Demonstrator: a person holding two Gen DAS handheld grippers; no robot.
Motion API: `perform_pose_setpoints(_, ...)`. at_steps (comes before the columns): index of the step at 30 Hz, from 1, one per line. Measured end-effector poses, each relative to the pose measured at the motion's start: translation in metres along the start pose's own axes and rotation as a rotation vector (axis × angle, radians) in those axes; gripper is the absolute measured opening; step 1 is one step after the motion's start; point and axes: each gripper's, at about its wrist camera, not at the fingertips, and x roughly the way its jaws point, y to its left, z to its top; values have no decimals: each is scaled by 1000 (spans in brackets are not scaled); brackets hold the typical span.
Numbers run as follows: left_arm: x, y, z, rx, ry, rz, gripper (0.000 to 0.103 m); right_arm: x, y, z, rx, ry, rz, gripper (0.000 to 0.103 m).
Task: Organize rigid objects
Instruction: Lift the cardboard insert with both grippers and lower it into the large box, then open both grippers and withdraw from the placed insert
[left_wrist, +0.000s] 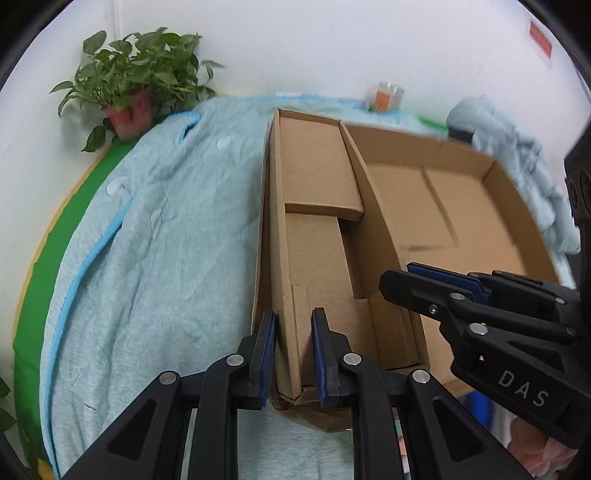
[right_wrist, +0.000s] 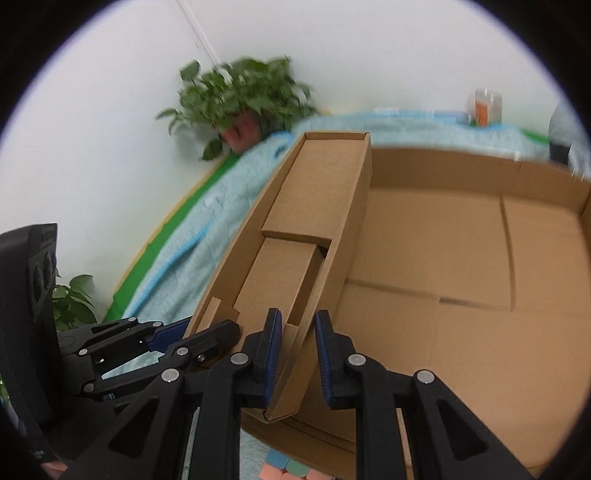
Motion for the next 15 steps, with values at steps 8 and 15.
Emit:
perform_pose_setpoints(8,7,0,-28,11,13,-18,18,29,-19,-14,49,102,15,19)
perform_pose_setpoints(15,-65,1,-61,-1,-163,-44,42,34,-8,-13,25,96,20,25)
